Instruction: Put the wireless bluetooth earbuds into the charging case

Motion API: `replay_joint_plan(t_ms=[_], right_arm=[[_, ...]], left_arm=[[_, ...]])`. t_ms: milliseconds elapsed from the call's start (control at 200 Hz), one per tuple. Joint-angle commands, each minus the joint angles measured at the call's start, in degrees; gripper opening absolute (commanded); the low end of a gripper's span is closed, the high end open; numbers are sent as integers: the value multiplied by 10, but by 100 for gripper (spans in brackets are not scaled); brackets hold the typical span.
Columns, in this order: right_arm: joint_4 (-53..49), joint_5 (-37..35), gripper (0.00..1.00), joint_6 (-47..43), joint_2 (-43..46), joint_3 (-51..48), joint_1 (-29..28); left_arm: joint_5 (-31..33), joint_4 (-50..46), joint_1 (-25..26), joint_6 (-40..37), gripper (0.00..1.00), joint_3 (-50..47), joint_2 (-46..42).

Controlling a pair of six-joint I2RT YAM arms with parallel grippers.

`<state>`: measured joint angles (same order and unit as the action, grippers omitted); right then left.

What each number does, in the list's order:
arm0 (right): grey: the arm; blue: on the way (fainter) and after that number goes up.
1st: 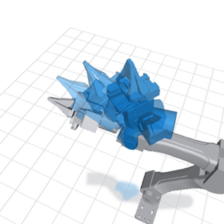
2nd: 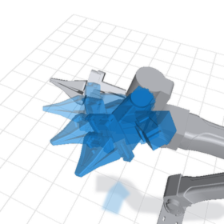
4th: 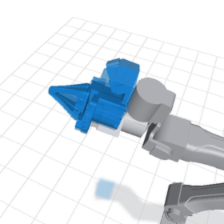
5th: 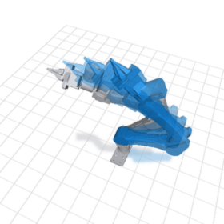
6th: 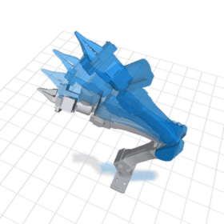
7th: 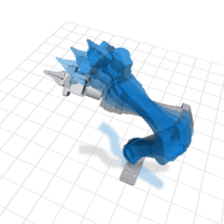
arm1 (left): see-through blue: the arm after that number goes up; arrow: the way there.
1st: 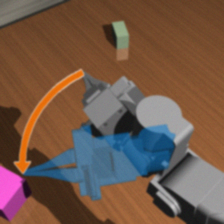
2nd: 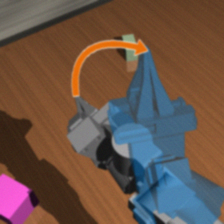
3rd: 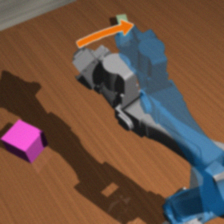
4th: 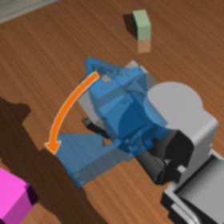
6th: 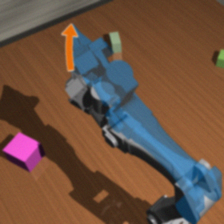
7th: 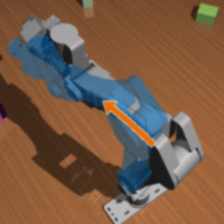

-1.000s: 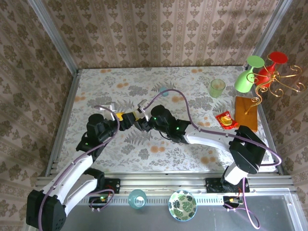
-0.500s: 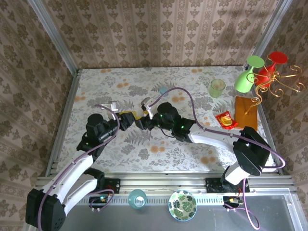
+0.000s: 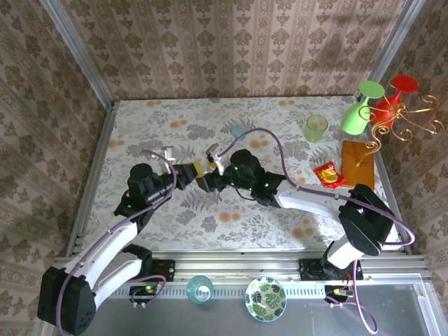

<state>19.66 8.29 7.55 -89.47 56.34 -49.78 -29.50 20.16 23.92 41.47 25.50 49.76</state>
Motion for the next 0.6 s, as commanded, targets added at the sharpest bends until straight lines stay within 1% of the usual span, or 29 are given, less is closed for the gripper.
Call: replay_joint_plan(t_ms=[0,40,95,165,225,245,280,305,430,525,595], right_arm=[[44,38,78,7,38,-10,10],[49,76,82,11,47,-17,21],[59,176,84,28,62,-27,45],[81,299,85,56,78,-40,85],[78,362,85,65,92,-45,107],[72,375,85,64,93,-45,112],[57,394,85,63,93,-43,121],[46,404,84,65,112,-40,127],[29,475,77,106,114,-22,163],[17,506,73,102,112,-15,167],[20,521,68,100,109,-16,167]], left_arm=[[-18,7,0,-32,1,4,-12],[-25,7,1,-52,1,6,-14],[-40,15,1,-88,1,9,-18],[-52,23,1,-135,0,11,-22],[-69,42,1,-177,1,10,-23],[-90,50,1,-188,1,11,-22],[-106,63,2,-203,1,13,-20],[-122,71,2,-211,0,17,-17],[-202,77,8,-240,0,50,7],[-235,85,18,-244,0,65,28],[-251,100,18,-235,1,75,43]])
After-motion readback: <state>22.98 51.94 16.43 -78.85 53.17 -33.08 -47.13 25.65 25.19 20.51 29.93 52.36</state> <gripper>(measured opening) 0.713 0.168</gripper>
